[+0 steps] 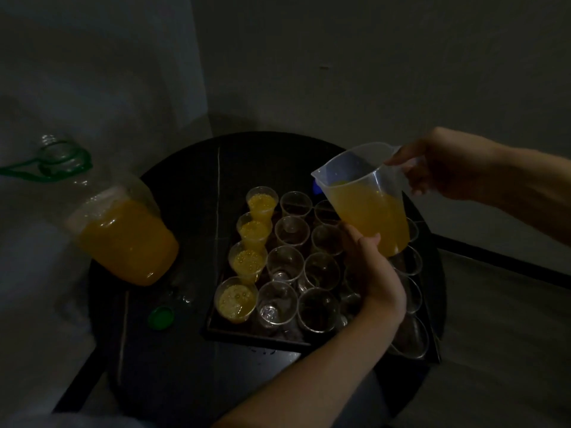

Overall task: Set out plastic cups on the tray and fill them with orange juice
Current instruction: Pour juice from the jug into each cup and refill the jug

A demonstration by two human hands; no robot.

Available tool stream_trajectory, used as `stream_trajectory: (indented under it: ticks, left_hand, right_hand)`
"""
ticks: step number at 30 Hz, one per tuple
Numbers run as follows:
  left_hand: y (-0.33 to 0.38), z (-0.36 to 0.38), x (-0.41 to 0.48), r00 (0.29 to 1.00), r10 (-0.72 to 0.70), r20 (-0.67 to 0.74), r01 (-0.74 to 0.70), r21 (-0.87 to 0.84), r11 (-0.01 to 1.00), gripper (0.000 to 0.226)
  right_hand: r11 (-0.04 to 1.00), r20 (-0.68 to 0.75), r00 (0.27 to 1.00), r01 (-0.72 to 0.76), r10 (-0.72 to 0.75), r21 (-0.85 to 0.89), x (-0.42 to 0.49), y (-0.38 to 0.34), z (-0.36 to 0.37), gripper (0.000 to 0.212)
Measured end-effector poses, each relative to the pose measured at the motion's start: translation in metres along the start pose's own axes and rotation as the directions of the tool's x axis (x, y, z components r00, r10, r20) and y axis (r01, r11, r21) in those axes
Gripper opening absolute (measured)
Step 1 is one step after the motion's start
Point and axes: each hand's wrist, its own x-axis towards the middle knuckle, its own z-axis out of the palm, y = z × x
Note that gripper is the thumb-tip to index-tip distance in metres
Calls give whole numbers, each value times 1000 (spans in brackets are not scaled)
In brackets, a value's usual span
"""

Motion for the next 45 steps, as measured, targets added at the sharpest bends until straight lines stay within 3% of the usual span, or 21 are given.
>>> stream_trajectory:
  ticks: [5, 9, 13, 18, 22, 28, 37, 45]
  left_hand:
    - [-2, 2, 3, 999, -25, 47, 26, -9, 1000, 58]
    - [0, 3, 4, 995, -85, 57, 85, 0, 996, 79]
    - [-5, 4, 8, 997, -69, 47, 70, -32, 997, 56]
    - [0, 4, 6, 996, -53, 70, 54, -10, 998, 72]
    - [-4, 3, 8, 993, -85, 77, 88, -38, 995, 60]
    - [2, 4, 7, 994, -87, 69, 89, -24, 996, 85]
    - [-2, 3, 10, 990, -118, 74, 122, -46, 991, 64]
    - [6, 4, 6, 990, -127, 61, 128, -19, 992, 85]
  right_hand:
    - [999, -21, 1000, -10, 9, -42, 2, -4, 0, 6]
    - [998, -18, 999, -33, 32, -56, 6, -7, 1, 8]
    - [995, -1, 999, -49, 49, -86, 11, -9, 3, 8]
    - [990, 12, 999, -46, 48, -133, 12, -13, 5, 12]
    - [984, 15, 998, -59, 63, -170, 15, -15, 8, 8]
    - [983, 16, 997, -73, 76, -167, 21, -15, 10, 12]
    - [980, 37, 997, -63, 72, -188, 23, -15, 10, 7]
    - [976, 32, 997, -60, 68, -211, 18, -20, 12, 13]
